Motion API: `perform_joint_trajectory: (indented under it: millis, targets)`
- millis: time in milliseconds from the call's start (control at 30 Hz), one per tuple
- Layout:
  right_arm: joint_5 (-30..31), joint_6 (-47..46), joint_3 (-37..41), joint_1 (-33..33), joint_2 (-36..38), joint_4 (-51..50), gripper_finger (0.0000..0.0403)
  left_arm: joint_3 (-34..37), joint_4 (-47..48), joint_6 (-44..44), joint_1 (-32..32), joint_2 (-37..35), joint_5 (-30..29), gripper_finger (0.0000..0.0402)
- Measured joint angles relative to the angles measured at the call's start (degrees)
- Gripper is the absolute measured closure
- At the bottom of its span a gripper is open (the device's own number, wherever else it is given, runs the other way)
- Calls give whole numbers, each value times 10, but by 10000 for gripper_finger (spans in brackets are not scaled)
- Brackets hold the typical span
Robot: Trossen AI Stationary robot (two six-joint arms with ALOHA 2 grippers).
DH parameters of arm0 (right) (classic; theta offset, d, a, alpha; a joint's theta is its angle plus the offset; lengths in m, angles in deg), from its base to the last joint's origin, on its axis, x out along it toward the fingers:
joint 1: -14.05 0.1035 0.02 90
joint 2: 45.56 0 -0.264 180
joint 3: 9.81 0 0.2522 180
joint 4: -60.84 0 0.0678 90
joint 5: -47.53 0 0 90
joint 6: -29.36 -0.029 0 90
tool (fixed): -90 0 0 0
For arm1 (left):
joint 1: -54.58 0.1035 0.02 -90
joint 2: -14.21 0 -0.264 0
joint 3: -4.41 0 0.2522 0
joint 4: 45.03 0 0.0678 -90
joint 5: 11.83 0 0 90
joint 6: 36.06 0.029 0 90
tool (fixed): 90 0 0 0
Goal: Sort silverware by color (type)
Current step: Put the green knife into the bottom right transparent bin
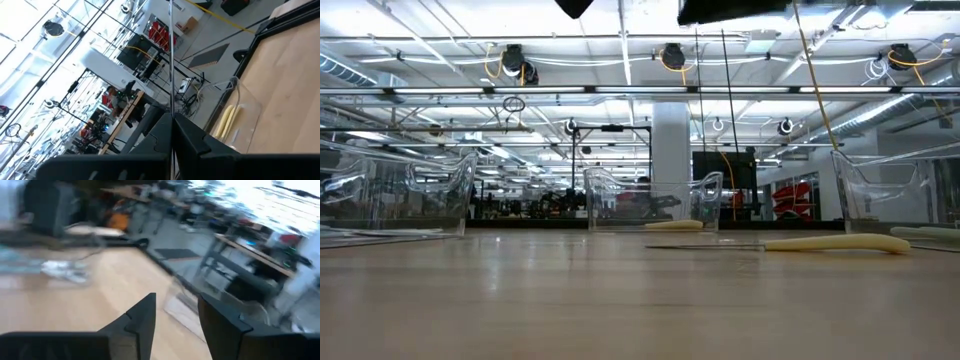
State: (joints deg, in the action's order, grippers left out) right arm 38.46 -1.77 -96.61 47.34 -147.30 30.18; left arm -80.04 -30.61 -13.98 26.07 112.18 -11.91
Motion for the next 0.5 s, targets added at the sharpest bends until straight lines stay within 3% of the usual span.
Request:
perform_joint_trajectory:
  millis: [100, 233, 400, 500]
  targets:
    - [-79, 119, -21, 10, 39, 9, 264, 0, 10, -8, 0, 0, 0, 391]
    - [-163, 190, -25, 29, 94, 19, 264, 0, 8, -14, 4, 0, 0, 391]
    - [-119, 176, -15, 59, 148, -42, 264, 0, 8, -34, 8, 0, 0, 392]
    - [-92, 138, 38, 75, 171, -11, 264, 0, 8, -38, 6, 0, 0, 392]
